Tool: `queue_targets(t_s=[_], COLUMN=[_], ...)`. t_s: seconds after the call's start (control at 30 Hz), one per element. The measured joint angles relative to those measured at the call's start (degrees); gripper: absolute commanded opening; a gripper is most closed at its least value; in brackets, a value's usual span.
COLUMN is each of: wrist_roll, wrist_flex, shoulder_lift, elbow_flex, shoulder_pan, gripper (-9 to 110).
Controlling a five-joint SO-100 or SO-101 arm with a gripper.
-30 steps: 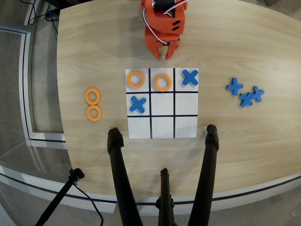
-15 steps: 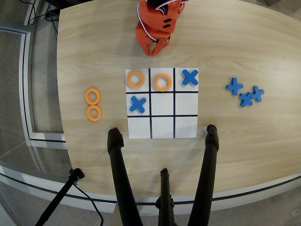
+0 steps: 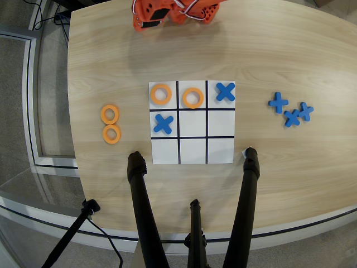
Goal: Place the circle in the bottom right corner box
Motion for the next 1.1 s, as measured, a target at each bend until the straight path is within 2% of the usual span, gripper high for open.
queue_targets(t_s=[0.2,1.1], wrist_roll=[0.1,0.0], wrist_flex=[0.0,0.0], shoulder_lift=[0.0,0.0], elbow_flex=[0.0,0.0], shoulder_pan=[8.1,8.7], gripper=[0,0])
